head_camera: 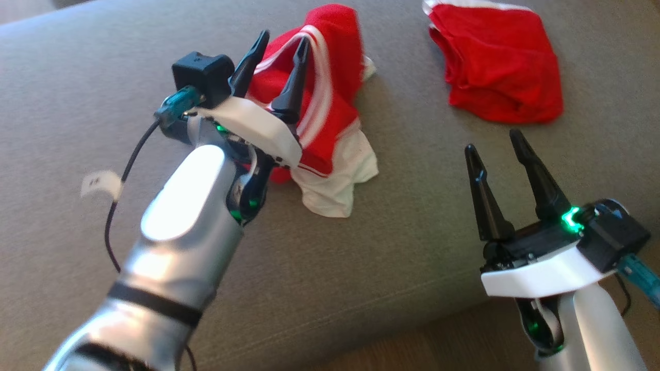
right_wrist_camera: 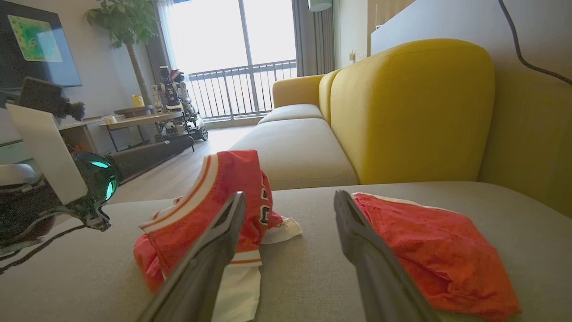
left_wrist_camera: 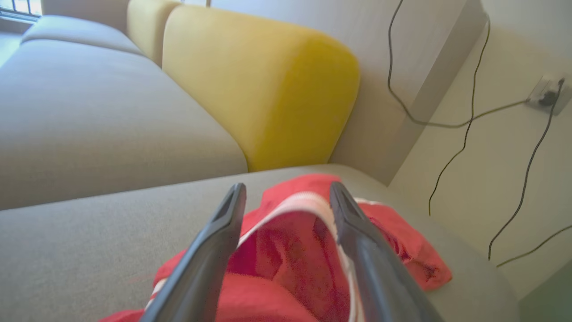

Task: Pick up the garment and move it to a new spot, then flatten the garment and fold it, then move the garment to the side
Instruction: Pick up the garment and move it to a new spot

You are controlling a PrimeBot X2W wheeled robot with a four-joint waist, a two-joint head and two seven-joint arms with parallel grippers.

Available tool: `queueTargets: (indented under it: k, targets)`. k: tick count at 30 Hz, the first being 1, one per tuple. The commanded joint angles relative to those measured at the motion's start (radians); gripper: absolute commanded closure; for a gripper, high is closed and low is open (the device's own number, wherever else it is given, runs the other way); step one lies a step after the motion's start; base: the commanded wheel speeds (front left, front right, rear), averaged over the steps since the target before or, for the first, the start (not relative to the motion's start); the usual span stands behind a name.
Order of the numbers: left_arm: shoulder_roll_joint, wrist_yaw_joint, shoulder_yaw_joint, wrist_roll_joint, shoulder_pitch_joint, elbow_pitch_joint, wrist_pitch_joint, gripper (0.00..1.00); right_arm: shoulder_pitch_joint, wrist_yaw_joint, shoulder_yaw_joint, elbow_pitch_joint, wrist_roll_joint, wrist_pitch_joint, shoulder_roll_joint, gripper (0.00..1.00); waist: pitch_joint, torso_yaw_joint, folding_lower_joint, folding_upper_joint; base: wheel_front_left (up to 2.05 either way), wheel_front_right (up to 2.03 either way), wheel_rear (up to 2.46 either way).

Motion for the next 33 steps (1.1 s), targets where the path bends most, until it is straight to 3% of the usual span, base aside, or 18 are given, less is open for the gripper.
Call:
queueTargets:
  k: [1,15,23,33]
  targets:
    - [0.011,0.014,0.054,0.019,0.04,-0.095,-0.012,0.0,0.012,0.0,0.017,-0.028,-0.013,-0.006,0.0,0.0,-0.035,0.042,0.0,0.0,0.0,0.0,0.0]
    - [0.014,0.098,0.247,0.156,0.569,-0.555,-0.012,0.0,0.09,0.0,0.006,-0.006,-0.033,-0.006,0.0,0.0,-0.169,0.22,0.0,0.0,0.0,0.0,0.0]
    - [0.011,0.146,0.352,0.339,0.789,-0.681,-0.012,0.0,0.173,0.0,-0.046,0.023,-0.016,-0.006,0.0,0.0,-0.257,0.276,0.0,0.0,0.0,0.0,0.0]
    - [0.01,0.177,0.402,0.482,0.947,-0.764,-0.012,0.0,0.226,0.0,-0.042,0.047,-0.038,-0.006,0.0,0.0,-0.293,0.273,0.0,0.0,0.0,0.0,0.0]
